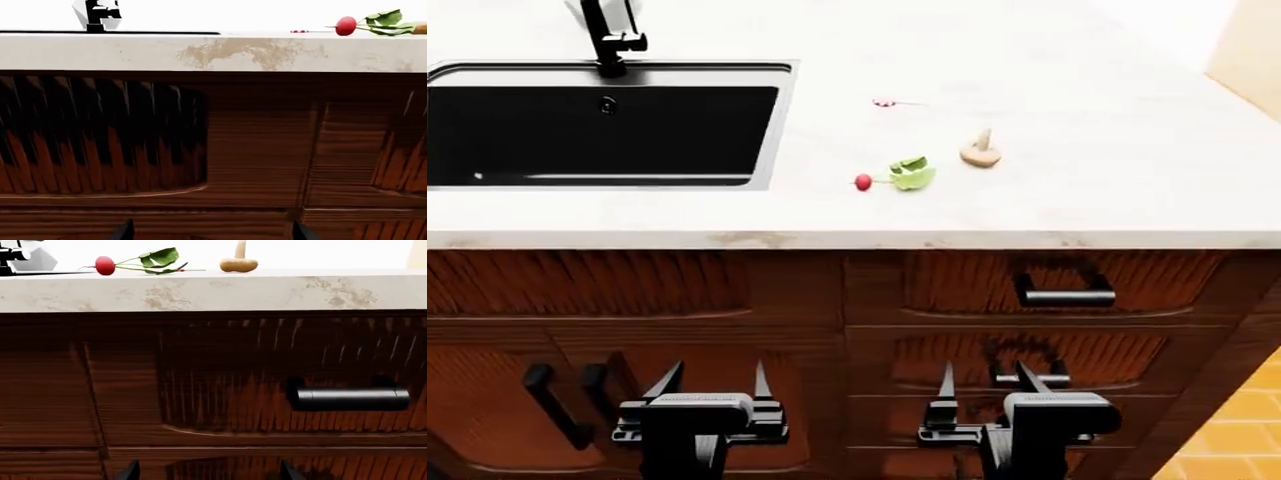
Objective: Pick up the fruits and vegetables and place them in the sink. Turn on the sink faucet to wash them. Then turn the sink off and put them in the tray.
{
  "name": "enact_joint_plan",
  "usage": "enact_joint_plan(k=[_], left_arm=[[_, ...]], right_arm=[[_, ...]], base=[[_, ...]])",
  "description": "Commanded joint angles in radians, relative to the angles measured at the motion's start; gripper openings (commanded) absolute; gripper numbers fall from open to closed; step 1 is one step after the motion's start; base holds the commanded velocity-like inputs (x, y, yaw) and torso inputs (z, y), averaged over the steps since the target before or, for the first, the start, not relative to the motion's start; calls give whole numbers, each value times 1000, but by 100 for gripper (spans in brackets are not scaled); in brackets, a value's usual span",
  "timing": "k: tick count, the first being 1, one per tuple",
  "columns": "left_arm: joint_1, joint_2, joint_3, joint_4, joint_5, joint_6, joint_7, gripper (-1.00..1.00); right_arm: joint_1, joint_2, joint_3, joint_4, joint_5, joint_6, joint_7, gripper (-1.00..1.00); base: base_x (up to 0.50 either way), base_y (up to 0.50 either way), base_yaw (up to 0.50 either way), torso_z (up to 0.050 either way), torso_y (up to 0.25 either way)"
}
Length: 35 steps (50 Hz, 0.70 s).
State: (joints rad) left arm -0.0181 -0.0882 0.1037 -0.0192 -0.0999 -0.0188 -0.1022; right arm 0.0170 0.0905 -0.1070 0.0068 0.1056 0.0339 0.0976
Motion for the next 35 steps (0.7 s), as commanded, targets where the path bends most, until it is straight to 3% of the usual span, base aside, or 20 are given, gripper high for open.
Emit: enact_joint_plan(k=[1,17,23,29,35], left_arm=[[-2,-13,14,-1,-17,0,-13,100],[-6,-27,31,2,-37,-10,-27,100],[-6,-50,30,103,-95,-129,-12,100],[-16,-138,36,484,-198,-450,-6,100],[-221,-213,-86,800,-451,-925,-60,100]], right_arm=[[1,13,-17,0,12,-2,14,100],[3,28,-30,-3,31,-5,29,100],[3,45,-33,-75,51,75,35,100],[9,95,-40,-412,105,356,50,100],[153,162,57,-765,282,748,75,100]], base=[[-55,-500,0,0,0],[-53,-500,0,0,0],[0,-83,0,0,0],[0,0,0,0,0],[0,0,0,0,0]])
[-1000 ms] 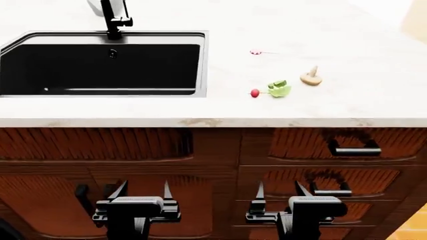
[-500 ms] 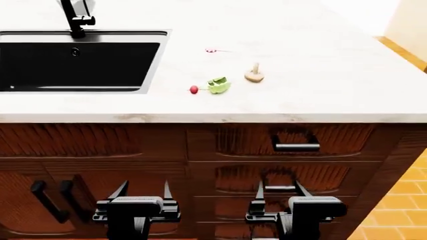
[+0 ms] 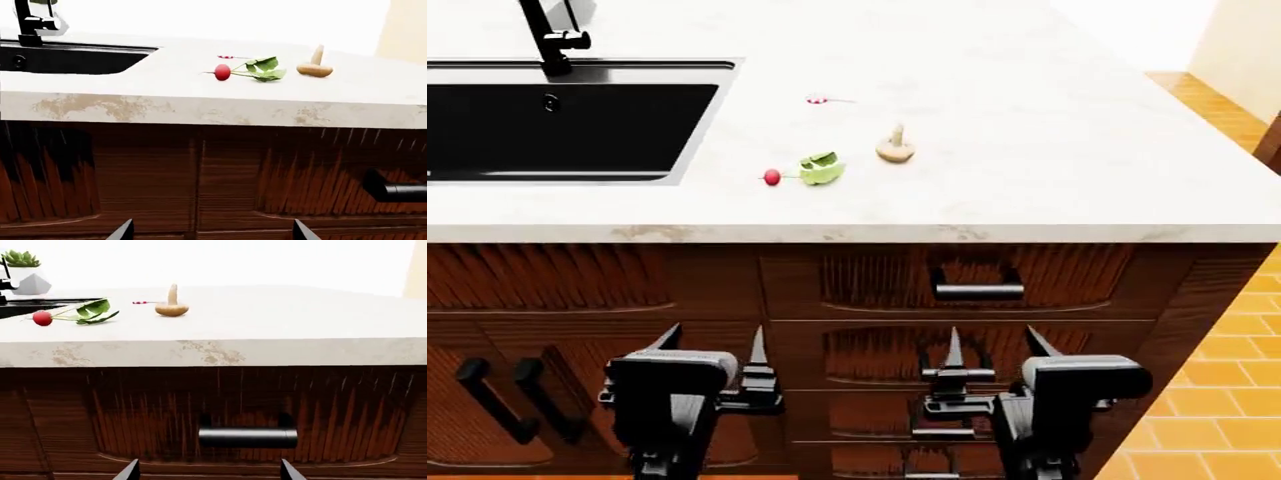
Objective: Pick up the fruits and vegetables and place them in the sink. Turn on the sink faucet to wash them. Then turn the sink off and put them in the tray.
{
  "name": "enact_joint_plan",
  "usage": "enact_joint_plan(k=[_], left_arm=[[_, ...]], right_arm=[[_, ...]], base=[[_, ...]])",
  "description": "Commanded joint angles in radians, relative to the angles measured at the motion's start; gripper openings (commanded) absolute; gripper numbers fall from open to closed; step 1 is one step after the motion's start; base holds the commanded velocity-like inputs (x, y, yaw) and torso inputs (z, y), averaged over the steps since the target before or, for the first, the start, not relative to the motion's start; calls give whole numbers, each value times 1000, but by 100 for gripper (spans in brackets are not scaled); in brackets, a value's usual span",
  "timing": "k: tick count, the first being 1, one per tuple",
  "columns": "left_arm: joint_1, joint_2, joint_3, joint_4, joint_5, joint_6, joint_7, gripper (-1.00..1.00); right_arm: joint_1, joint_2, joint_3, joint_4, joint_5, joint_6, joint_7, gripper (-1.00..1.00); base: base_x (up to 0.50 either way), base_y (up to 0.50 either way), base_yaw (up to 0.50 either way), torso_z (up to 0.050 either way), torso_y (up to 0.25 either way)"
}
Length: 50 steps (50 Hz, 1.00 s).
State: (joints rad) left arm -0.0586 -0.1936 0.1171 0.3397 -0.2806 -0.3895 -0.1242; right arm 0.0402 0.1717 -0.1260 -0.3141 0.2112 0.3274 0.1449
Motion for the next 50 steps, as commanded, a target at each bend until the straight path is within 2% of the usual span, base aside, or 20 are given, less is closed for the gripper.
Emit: enact_joint_plan(k=[1,6,8,12,15,19,29,32,39,50], left_arm=[[-243,-120,-138,479,-331,-644,-49,100],[-568,-132,-339,562,-640,-1051,-109,100],[-683,-117,-422,531,-787,-1178,-177,100],[-893,-240,-351,354,-1214,-1173,-509,100],[-1003,-305,-285,237,-1343,-1161,-583,100],[-1126,-397,-188,86,-1545,-1116,-715,100],[-1368,-447,-34,-88,-1627,-1112,-751,100],[-1406,-450,-6,-122,-1640,-1108,-752,100],[-1434,-448,19,-147,-1596,-1114,-703,100],[-1457,-456,61,-153,-1601,-1100,-683,100]], right_arm=[[181,87,100,-482,218,524,32,100],[423,114,157,-583,360,806,54,100],[521,114,243,-625,457,945,55,100],[746,130,340,-609,581,1128,37,100],[903,120,410,-523,700,1241,76,100],[1038,170,362,-385,801,1232,154,100],[1216,210,274,-206,804,1208,131,100],[1241,218,203,-163,759,1148,109,100],[1265,222,116,-110,697,1060,75,100],[1290,239,97,-93,695,1041,63,100]], base=[[0,0,0,0,0],[0,0,0,0,0],[0,0,0,0,0],[223,0,0,0,0],[257,0,0,0,0],[260,0,0,0,0],[325,0,0,0,0],[401,0,0,0,0],[431,0,0,0,0],[439,0,0,0,0]])
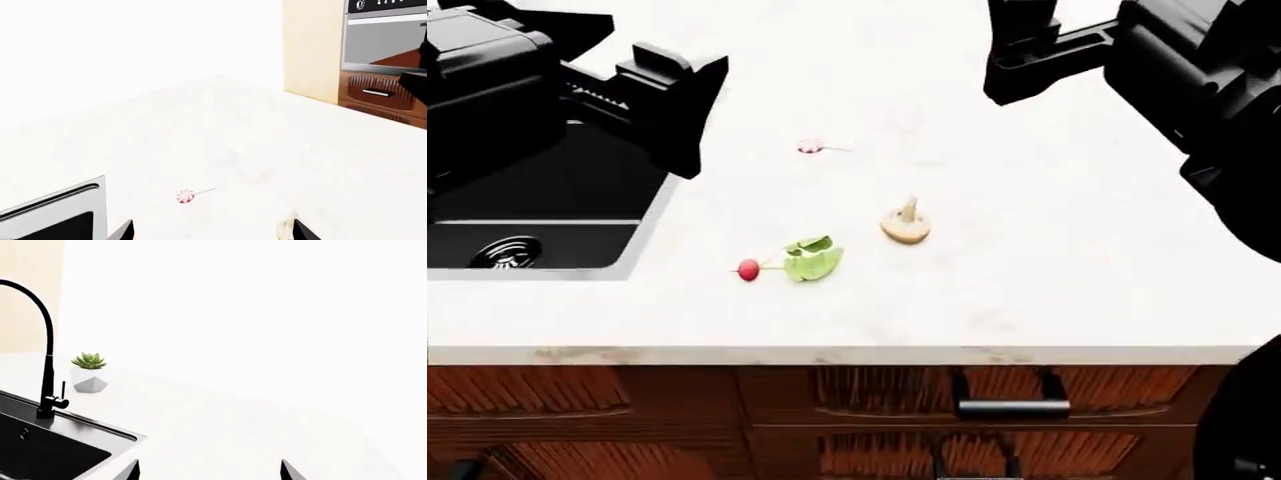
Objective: Pick up the fruits and vegetables and place them in the sink. Turn on the sink faucet to wash them. Then turn the sink off and put them in the tray.
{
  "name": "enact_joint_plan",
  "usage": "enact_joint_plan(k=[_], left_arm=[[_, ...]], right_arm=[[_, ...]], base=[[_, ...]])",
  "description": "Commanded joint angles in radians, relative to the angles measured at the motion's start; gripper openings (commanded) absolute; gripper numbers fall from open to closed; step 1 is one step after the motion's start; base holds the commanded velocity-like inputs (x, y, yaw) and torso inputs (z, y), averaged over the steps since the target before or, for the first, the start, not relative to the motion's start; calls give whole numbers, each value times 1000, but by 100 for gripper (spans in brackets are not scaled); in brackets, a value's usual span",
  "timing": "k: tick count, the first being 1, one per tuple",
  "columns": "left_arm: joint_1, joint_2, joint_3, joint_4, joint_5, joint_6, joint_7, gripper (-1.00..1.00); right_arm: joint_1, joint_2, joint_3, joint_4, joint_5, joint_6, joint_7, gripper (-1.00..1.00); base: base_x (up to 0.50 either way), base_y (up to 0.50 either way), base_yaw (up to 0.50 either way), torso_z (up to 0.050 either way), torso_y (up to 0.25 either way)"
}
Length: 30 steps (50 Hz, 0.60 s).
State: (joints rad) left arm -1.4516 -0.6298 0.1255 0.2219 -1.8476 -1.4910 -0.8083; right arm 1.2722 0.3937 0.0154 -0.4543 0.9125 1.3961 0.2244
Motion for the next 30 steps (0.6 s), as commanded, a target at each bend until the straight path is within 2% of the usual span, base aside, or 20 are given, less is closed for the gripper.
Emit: enact_joint_plan(k=[1,11,15,18,21,24,26,30], left_arm=[[-67,-23,58,-35,-44,5,-6,100],[-82,-49,86,-42,-78,17,1,100],[-134,-79,117,-152,-192,5,60,100],[-211,-107,149,-256,-182,-74,225,100],[-293,-174,281,-280,6,-76,549,100],[-348,-207,399,-279,217,-69,866,100],[-358,-219,481,-255,346,-49,1026,100],[-339,-218,664,-227,565,36,1247,100]], right_arm=[[61,18,-46,49,-6,-29,-19,100],[64,21,-58,56,0,-33,-20,100],[83,17,-50,75,16,-23,-24,100],[87,6,-54,107,23,-29,-39,100],[98,-1,-71,148,12,-54,-61,100],[100,-5,-100,187,-9,-81,-82,100],[97,-6,-119,206,-24,-100,-92,100],[87,-7,-135,215,-36,-119,-100,100]], base=[[438,0,0,0,0],[436,0,0,0,0],[36,0,0,0,4],[0,0,0,0,0],[0,0,0,0,0],[0,0,0,0,0],[0,0,0,0,0],[0,0,0,0,0]])
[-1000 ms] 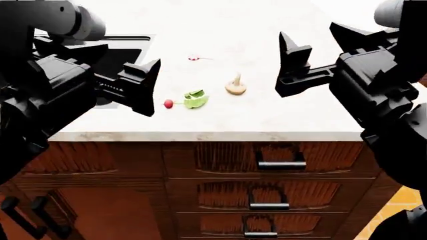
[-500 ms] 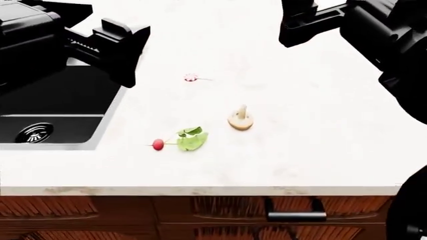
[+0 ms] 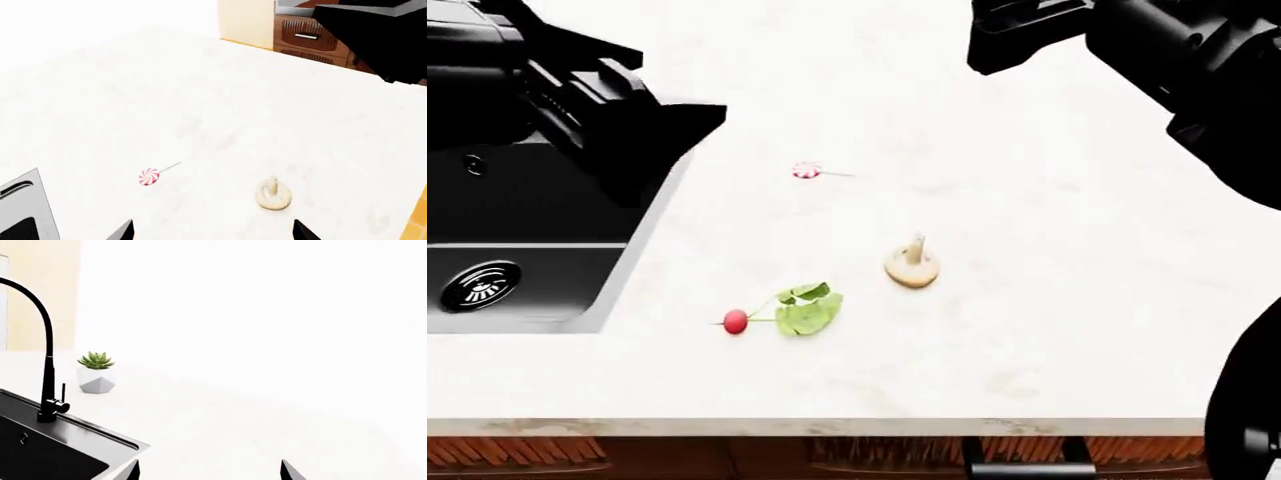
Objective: Pick up the fruits and vegetables and place them in the sink. Turn on the sink faucet to wash them. Then turn the sink off and put them in the tray.
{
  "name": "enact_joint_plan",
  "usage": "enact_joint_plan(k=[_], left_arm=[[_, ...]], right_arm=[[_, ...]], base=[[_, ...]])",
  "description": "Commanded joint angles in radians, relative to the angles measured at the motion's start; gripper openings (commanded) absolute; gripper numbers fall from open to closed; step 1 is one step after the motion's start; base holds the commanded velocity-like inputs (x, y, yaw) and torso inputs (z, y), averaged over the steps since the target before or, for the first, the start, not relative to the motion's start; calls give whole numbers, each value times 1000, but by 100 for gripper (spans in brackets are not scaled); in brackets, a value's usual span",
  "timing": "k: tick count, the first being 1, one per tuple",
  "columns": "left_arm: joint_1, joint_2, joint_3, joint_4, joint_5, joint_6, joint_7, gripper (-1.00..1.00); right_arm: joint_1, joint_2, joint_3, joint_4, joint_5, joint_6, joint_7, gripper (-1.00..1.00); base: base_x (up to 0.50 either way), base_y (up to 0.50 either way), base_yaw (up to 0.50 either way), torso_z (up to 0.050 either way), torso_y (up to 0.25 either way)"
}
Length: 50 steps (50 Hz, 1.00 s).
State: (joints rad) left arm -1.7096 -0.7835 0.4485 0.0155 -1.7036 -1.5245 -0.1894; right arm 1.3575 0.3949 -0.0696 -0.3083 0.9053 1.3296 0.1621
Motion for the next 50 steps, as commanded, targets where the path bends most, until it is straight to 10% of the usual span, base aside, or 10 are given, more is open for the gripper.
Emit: enact_joint_plan(k=[1,10,50], left_arm=[[-72,-60,389,-15,476,105,678,100],[75,-17,578,-41,712,361,825,100],[323,42,702,-85,787,482,794,100]], right_arm=[[0,-6,-52,69,-30,-56,-39,100],[-12,6,-71,66,-40,-79,-53,100],[-93,25,-121,82,-55,-134,-70,100]], base=[[0,0,0,0,0],[0,0,0,0,0],[0,0,0,0,0]])
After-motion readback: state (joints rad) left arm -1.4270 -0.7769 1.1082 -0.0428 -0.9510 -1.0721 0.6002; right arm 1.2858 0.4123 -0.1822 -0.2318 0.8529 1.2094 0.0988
